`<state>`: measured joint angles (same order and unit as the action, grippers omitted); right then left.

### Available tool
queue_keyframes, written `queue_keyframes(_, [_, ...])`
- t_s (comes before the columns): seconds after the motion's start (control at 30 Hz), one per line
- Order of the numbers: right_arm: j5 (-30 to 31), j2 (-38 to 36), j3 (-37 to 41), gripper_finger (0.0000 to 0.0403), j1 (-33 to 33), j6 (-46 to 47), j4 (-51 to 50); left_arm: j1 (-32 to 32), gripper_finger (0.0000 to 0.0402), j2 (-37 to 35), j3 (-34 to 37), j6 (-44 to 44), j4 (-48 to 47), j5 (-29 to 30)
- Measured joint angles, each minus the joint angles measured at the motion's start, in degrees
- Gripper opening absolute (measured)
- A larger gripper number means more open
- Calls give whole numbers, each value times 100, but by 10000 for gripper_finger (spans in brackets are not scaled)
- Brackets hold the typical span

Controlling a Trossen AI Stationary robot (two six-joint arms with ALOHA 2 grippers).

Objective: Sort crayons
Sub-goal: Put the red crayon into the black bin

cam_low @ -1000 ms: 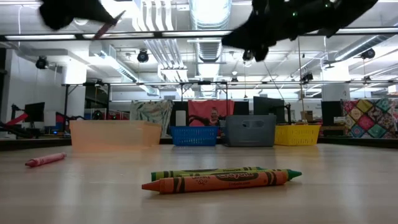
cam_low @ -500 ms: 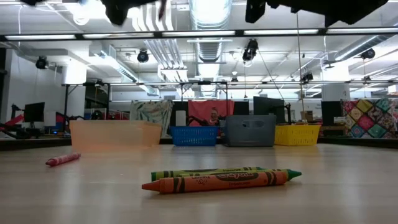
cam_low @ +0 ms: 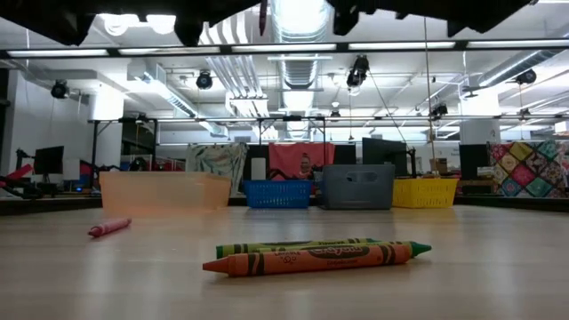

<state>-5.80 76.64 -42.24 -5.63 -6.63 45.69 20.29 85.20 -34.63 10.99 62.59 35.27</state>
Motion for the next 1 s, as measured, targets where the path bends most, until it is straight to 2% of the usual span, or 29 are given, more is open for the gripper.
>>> queue_keyframes(0.1, [4,278,-262,63,2,4,-32,0,0,55,-76,52,-12,-2])
queue_keyframes(0.2, [335,421,-457,64,0,-8,-98,0,0,47,-87,52,-9,0])
queue_keyframes(0.37, [399,501,-713,69,-2,-12,-503,-9,0,30,-73,39,-51,19])
queue_keyframes(0.5, [743,514,-888,84,-2,102,-815,-11,0,27,-72,50,-55,24])
queue_keyframes(0.8, [751,635,-1132,111,0,56,-976,-15,0,25,-61,-6,-55,173])
queue_keyframes(1.0, [728,762,-1217,93,2,103,-976,-15,0,25,-145,-11,-56,184])
